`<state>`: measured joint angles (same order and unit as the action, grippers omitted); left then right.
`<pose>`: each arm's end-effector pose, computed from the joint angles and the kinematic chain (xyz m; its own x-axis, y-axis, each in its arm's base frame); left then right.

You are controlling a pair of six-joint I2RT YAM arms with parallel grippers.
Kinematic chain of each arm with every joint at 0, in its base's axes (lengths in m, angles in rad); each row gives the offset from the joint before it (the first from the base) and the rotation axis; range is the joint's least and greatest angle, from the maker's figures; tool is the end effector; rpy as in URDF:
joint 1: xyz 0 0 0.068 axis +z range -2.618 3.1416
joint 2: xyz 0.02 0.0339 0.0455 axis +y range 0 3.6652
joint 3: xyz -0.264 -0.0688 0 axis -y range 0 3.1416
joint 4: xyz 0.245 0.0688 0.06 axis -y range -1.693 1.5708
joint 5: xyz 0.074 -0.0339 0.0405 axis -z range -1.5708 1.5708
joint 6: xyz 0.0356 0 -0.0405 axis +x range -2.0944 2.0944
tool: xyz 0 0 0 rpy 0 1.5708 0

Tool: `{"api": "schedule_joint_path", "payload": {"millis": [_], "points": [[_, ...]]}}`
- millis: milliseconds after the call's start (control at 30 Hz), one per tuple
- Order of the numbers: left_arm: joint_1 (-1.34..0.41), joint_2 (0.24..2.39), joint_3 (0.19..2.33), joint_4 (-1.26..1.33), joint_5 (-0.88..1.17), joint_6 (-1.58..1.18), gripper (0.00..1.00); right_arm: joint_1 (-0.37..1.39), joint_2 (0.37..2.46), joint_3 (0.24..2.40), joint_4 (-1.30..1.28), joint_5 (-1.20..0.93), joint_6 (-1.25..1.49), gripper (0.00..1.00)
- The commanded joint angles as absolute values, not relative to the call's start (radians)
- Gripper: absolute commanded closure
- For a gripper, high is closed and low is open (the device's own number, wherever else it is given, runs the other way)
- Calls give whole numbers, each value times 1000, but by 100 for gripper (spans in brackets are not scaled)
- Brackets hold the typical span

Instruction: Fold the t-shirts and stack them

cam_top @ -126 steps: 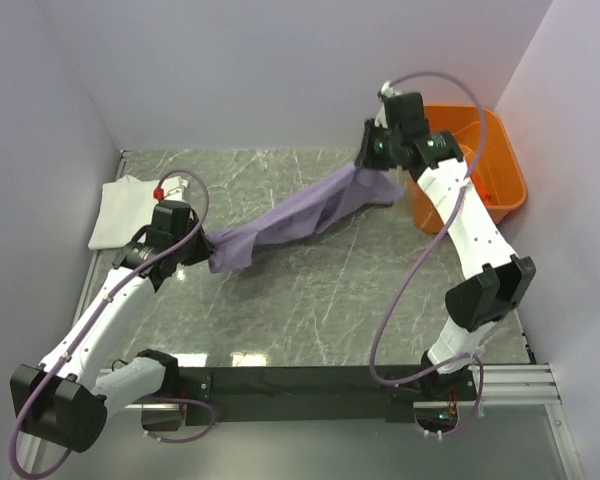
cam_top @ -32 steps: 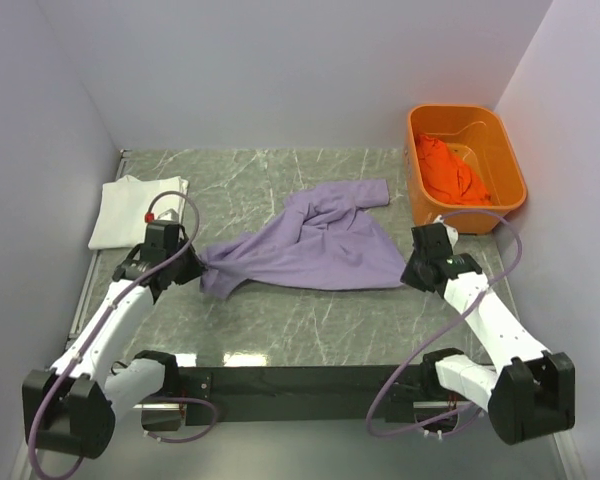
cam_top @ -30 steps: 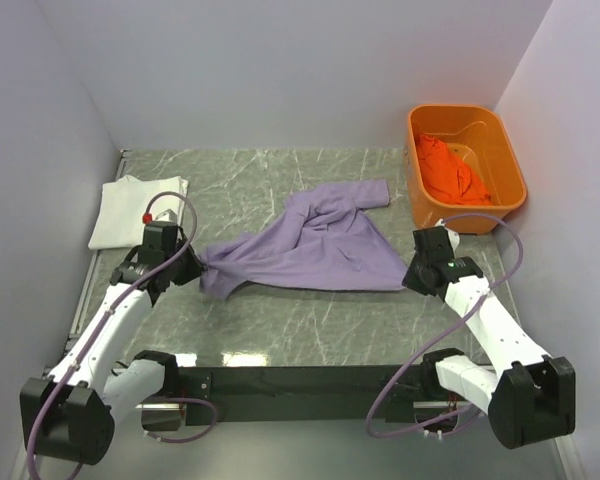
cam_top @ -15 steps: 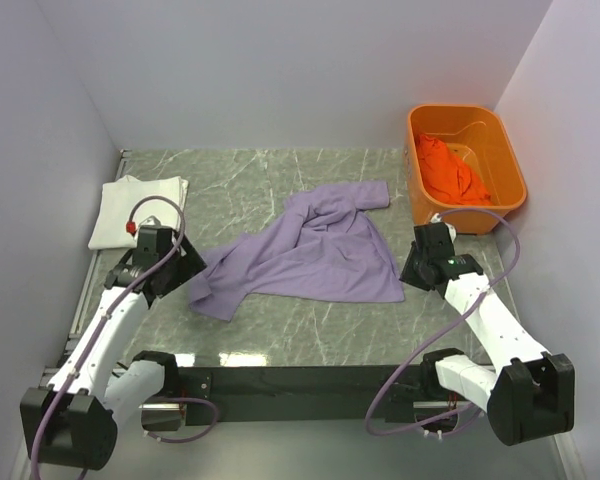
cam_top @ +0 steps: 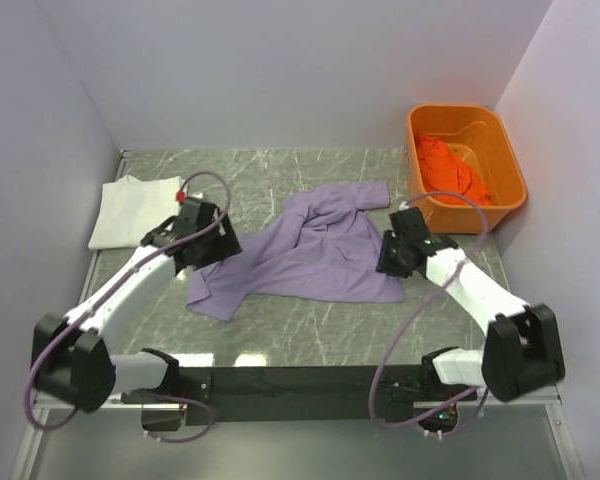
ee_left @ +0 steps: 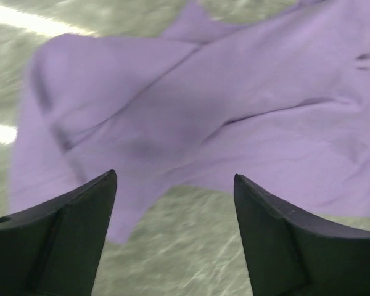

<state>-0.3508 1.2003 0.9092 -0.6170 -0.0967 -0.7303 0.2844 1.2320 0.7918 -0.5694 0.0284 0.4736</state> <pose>0.2300 -0.0805 0.2605 -0.7425 -0.4353 -0.5091 -0.2806 0.8923 -0.3537 0.2285 0.0657 0.2196 -0.8445 0.2281 -0.4846 0.1339 0.9660 0.2213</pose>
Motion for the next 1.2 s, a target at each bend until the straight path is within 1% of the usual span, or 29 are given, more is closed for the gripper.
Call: {"api": "schedule_joint_path", "payload": {"millis": [0, 33, 67, 167, 300, 467, 567, 833, 900, 933, 1000, 1033, 1133, 1167], "points": [[-388, 1322, 991, -499, -86, -765, 21, 340, 1351, 894, -474, 3, 494, 60], [-388, 1345, 1000, -450, -81, -776, 23, 366, 1380, 909, -465, 3, 498, 59], [-390, 1365, 1006, -431, -68, -794, 27, 376, 1411, 943, -457, 3, 505, 58], [-391, 1454, 1038, -371, -45, -821, 33, 405, 1528, 1014, -445, -25, 509, 56], [-396, 1558, 1078, -325, -28, -842, 37, 413, 1673, 1096, -454, -43, 499, 55], [-396, 1680, 1089, -264, -9, -891, 40, 411, 1793, 1193, -477, -31, 479, 55], [-396, 1745, 1111, -244, -15, -908, 40, 397, 1856, 1245, -494, -29, 465, 55], [-388, 1939, 1287, -261, -49, -917, 40, 334, 1986, 1393, -518, -9, 457, 56], [-384, 1979, 1348, -273, -35, -922, 38, 313, 2009, 1420, -518, -3, 462, 56], [-382, 1985, 1370, -291, -31, -917, 34, 305, 2022, 1448, -518, -3, 463, 55], [-382, 1958, 1402, -307, -47, -893, 31, 299, 2017, 1471, -523, -2, 456, 56], [-383, 1935, 1391, -324, -78, -881, 28, 302, 1993, 1480, -526, -2, 446, 56], [-385, 1807, 1333, -371, -159, -818, 24, 313, 1910, 1442, -517, -14, 448, 56], [-387, 1734, 1312, -409, -226, -802, 23, 317, 1887, 1427, -509, -17, 452, 56]]}}
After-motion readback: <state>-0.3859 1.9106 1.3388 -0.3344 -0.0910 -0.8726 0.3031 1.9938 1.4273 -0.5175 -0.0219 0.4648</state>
